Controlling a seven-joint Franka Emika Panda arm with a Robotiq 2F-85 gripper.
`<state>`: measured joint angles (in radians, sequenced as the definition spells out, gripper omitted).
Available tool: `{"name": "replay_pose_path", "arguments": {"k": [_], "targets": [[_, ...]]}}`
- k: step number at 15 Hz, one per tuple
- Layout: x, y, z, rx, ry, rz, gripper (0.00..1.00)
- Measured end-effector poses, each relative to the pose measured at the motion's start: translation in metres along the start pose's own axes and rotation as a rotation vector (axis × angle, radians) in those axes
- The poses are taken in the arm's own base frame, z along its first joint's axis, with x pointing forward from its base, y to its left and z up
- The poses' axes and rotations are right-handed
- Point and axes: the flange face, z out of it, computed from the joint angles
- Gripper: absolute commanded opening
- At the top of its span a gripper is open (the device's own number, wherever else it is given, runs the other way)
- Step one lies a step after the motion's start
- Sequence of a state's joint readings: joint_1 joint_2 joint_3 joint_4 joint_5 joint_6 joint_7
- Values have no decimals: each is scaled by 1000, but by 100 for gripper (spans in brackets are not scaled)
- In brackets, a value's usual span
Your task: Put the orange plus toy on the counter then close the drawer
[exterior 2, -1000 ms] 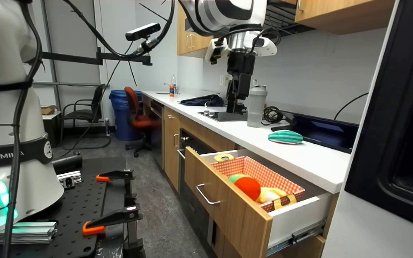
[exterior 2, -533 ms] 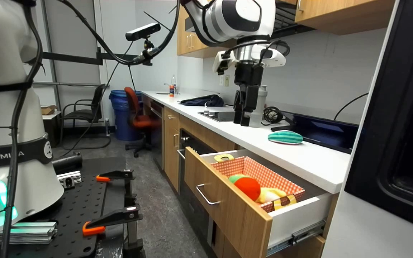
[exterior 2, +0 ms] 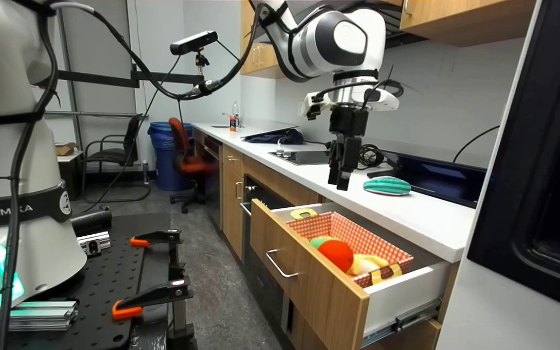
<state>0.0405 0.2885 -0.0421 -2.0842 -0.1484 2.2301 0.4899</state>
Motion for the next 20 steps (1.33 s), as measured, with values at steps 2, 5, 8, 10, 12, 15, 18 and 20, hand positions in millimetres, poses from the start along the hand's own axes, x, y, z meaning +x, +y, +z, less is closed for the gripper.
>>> {"name": "replay_pose_path", "arguments": {"k": [2, 5, 8, 10, 12, 15, 18, 20], "targets": [[6, -1, 10, -5, -8, 7, 100], [13, -6, 26, -9, -19, 7, 100], [17, -11, 41, -11, -24, 7, 100], [19, -14, 50, -14, -29, 7, 100], [20, -14, 58, -19, -36, 7, 100], [20, -12, 71, -30, -53, 11, 100], [20, -9, 84, -40, -70, 16, 100], [20, -8, 91, -46, -80, 17, 100]]}}
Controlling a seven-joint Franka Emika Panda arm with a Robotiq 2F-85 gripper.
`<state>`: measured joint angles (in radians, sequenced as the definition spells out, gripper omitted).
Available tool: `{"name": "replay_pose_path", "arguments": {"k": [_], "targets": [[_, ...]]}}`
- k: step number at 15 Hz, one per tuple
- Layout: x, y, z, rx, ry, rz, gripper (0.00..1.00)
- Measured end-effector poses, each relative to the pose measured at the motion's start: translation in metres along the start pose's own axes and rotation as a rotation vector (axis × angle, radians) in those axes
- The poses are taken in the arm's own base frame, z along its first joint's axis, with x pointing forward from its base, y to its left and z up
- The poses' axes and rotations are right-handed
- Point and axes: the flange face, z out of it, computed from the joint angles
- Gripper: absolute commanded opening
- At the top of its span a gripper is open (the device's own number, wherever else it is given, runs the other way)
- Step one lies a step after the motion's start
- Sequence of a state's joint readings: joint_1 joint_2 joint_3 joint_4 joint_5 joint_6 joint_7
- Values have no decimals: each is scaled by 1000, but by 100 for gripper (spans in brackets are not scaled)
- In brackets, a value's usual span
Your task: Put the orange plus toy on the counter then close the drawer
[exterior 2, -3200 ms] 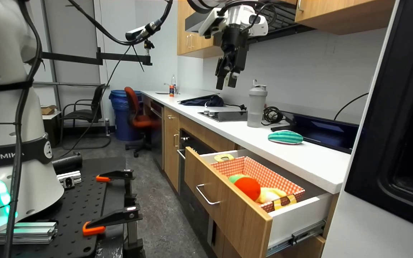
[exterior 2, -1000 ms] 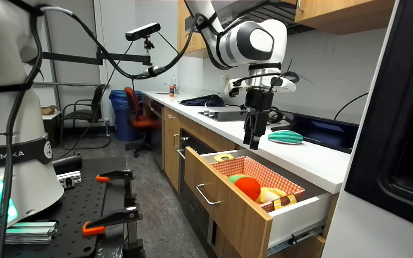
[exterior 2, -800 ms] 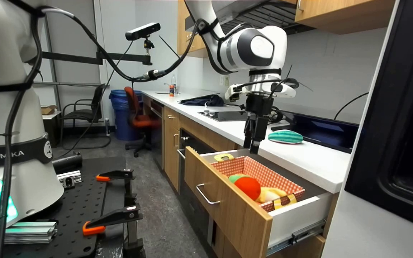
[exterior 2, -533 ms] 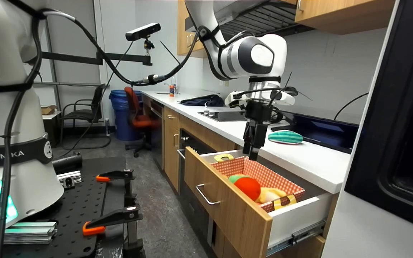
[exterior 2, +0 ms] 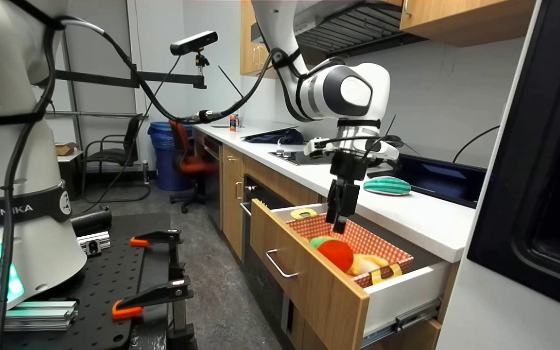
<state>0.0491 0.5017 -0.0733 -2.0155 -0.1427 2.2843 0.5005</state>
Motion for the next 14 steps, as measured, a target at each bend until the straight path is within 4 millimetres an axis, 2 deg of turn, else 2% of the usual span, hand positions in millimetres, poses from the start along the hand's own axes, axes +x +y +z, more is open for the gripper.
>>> {"name": "replay_pose_path", "arguments": {"k": [14], "targets": [[19, -6, 28, -27, -15, 5, 100]]}}
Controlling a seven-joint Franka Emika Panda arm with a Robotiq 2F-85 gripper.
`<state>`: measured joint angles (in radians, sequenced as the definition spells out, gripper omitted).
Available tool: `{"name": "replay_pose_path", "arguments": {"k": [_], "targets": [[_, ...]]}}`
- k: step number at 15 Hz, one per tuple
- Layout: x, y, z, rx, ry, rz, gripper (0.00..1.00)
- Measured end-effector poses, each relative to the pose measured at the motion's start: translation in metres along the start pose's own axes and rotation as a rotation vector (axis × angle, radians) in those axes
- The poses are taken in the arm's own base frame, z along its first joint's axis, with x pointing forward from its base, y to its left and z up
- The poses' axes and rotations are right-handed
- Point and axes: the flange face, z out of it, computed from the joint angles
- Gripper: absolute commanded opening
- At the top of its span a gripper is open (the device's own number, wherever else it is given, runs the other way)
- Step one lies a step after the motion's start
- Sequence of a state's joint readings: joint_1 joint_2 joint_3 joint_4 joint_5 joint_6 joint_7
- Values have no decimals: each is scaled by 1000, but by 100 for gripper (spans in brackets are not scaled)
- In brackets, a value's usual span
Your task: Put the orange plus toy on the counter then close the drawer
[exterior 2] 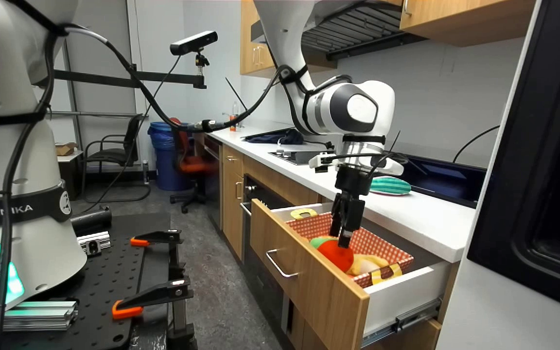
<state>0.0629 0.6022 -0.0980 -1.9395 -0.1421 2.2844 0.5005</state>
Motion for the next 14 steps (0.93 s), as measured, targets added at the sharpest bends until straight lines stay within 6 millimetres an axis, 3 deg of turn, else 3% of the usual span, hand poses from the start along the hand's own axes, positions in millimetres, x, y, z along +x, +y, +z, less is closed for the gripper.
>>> {"name": "replay_pose_path", "arguments": {"k": [5, 6, 7, 8, 9, 14], "targets": [[2, -7, 7, -5, -5, -7, 100], [2, -8, 9, -6, -7, -7, 95], [2, -9, 11, -6, -9, -8, 80], [2, -9, 12, -7, -11, -9, 71], [2, -10, 15, -8, -15, -9, 70], [1, -13, 21, -12, -23, -12, 32]]}}
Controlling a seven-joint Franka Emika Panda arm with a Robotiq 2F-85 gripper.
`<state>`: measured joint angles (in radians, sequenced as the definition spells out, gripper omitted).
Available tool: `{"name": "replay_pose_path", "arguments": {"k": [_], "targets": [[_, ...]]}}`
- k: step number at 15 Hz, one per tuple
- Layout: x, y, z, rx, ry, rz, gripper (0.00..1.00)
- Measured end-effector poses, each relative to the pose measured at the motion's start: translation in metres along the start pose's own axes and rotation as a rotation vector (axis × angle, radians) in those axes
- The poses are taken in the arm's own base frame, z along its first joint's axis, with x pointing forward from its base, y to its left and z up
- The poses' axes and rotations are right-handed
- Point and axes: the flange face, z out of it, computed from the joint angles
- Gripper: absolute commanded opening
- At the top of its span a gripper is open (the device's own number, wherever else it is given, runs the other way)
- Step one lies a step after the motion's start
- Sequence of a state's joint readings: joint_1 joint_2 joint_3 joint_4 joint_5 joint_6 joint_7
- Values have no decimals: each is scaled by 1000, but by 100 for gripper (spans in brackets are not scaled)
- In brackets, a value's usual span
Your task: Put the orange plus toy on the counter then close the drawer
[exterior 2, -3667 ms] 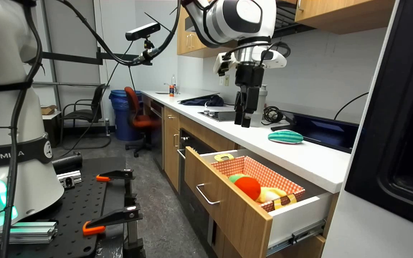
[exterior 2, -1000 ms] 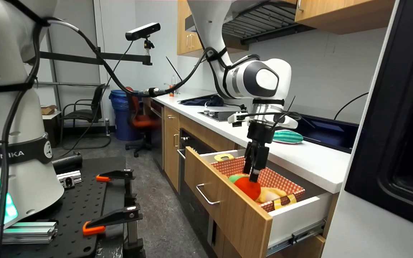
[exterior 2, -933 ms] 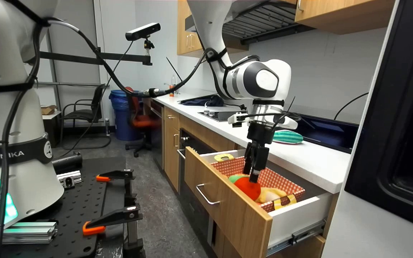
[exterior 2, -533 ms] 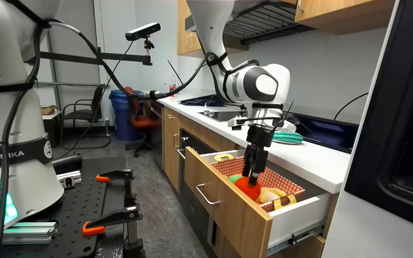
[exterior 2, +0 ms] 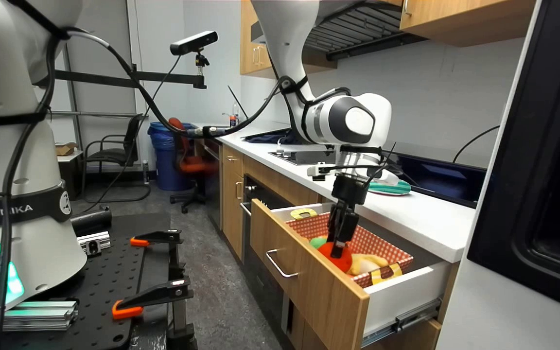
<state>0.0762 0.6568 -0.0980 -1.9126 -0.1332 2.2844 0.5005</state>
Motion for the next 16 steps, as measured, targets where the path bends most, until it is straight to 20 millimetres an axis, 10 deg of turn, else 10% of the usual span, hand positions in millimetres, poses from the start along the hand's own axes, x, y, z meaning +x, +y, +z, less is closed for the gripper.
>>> {"name": "replay_pose_path", "arguments": {"k": [5, 16], "targets": [[0, -2, -2, 1, 3, -4, 2], [-29, -20, -96, 3, 58, -60, 4]]}}
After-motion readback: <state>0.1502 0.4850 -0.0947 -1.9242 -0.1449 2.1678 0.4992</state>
